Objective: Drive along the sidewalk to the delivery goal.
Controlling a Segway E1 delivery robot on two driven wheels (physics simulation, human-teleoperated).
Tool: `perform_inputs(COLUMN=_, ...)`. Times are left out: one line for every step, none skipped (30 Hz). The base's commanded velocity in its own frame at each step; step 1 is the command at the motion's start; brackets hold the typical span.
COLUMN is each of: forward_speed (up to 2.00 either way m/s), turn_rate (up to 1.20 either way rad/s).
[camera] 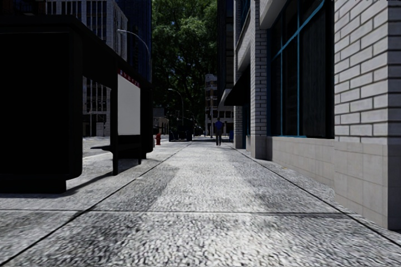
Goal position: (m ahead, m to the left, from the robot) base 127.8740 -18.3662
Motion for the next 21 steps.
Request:
perform_inputs(forward_speed=2.0, turn_rate=0.0)
perform_inputs(forward_speed=2.0, turn_rate=0.0)
perform_inputs(forward_speed=2.0, turn_rate=0.0)
perform_inputs(forward_speed=2.0, turn_rate=0.0)
perform_inputs(forward_speed=2.0, turn_rate=0.0)
perform_inputs(forward_speed=2.0, turn_rate=0.0)
perform_inputs(forward_speed=2.0, turn_rate=0.0)
perform_inputs(forward_speed=2.0, turn_rate=0.0)
perform_inputs(forward_speed=2.0, turn_rate=0.0)
perform_inputs(forward_speed=2.0, turn_rate=0.0)
perform_inputs(forward_speed=2.0, turn_rate=0.0)
perform_inputs(forward_speed=2.0, turn_rate=0.0)
perform_inputs(forward_speed=2.0, turn_rate=0.0)
perform_inputs(forward_speed=2.0, turn_rate=0.0)
perform_inputs(forward_speed=2.0, turn_rate=0.0)
perform_inputs(forward_speed=2.0, turn_rate=-0.01)
perform_inputs(forward_speed=2.0, turn_rate=-0.09)
perform_inputs(forward_speed=2.0, turn_rate=-0.12)
perform_inputs(forward_speed=2.0, turn_rate=-0.12)
perform_inputs(forward_speed=2.0, turn_rate=-0.13)
perform_inputs(forward_speed=2.0, turn_rate=-0.14)
